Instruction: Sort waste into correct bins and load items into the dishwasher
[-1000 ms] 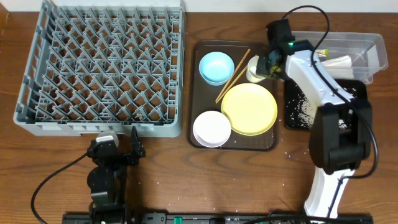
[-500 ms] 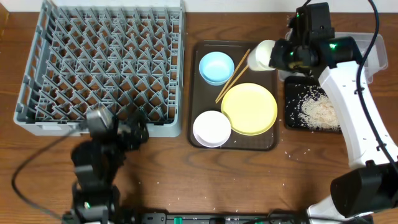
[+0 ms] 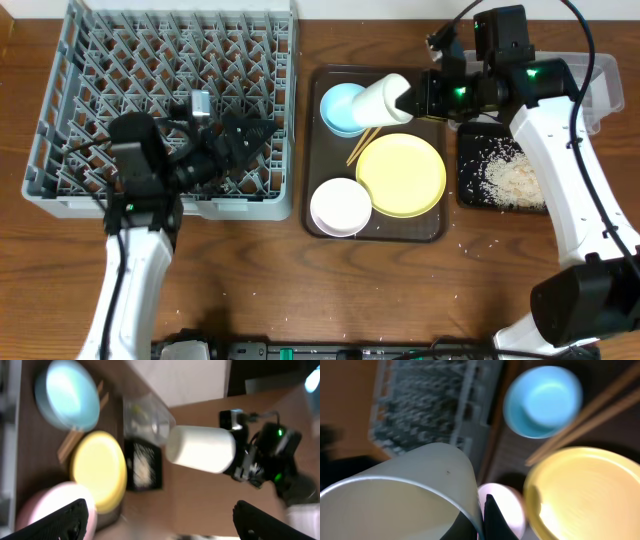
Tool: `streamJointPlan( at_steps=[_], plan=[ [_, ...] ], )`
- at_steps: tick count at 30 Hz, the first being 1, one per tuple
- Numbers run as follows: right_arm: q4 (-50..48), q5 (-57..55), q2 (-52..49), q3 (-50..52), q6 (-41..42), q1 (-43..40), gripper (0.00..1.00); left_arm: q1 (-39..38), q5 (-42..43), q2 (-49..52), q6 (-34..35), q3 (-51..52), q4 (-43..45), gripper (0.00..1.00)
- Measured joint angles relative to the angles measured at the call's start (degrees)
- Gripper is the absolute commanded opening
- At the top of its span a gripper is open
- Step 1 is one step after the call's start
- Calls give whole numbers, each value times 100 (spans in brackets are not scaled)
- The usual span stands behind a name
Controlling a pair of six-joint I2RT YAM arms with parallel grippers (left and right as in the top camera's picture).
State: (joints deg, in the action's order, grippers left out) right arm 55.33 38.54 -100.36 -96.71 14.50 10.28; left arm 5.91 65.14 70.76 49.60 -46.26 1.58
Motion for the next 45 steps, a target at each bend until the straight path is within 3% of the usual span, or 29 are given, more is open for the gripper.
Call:
streamJointPlan(
  at_steps=[6, 12, 16, 21, 45],
  plan=[
    [-706, 1137, 0, 514, -317, 0, 1, 0, 848, 555, 887, 0, -4, 94],
    [-2251, 2216, -13, 1451, -234, 20, 1, 0, 1438, 597, 1093, 0, 374, 84],
    [-3093, 2675, -22, 1823, 42, 133, 1, 0, 1766, 597, 1036, 0, 791, 86],
    [-3519, 3016, -24, 1895, 234, 455, 1, 0, 2059, 597, 876, 0, 809, 99],
    [-4380, 2872, -55, 1902, 962, 1351, 1, 0, 2330, 597, 713, 0, 809, 100]
  ],
)
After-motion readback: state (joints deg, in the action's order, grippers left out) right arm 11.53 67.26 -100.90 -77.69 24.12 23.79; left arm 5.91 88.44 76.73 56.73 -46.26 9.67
